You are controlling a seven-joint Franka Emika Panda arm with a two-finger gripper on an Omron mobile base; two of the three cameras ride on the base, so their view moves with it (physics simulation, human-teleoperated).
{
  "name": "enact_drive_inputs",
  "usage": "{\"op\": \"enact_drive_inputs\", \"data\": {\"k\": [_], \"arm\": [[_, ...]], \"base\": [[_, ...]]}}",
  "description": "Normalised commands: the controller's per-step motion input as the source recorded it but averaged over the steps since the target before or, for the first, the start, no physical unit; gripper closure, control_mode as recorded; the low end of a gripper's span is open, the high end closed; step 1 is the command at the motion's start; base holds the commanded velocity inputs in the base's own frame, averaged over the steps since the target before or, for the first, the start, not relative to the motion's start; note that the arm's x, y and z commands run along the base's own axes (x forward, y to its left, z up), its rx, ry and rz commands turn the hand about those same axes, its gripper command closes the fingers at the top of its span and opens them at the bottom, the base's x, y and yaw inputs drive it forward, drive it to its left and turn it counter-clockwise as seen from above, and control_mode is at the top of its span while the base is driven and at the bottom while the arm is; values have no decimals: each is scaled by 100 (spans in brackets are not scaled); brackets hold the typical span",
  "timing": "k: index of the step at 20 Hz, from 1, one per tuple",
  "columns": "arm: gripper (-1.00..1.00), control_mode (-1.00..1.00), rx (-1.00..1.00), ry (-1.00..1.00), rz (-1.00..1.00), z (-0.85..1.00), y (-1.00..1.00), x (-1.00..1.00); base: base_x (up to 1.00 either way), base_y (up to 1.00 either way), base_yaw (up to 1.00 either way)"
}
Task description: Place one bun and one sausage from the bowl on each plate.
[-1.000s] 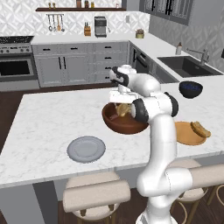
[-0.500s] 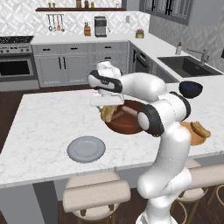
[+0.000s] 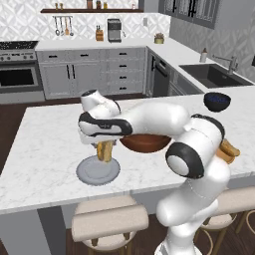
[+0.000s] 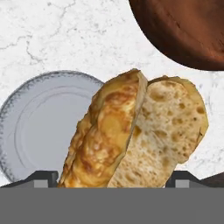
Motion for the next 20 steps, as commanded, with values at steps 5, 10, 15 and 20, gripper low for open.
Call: {"op": "enact_drive_inputs", "data": {"k": [5,10,15,20], "arm": [[100,-100,3,17,2,-38,86,21],[100,-100,3,14,1,-66,36,0],[100,-100,-2,11,-1,-50,-3,24],[100,-100,0,10,0,-34,9,25]], "base": [[0,0,0],[0,0,0],[0,0,0],[0,0,0]]}}
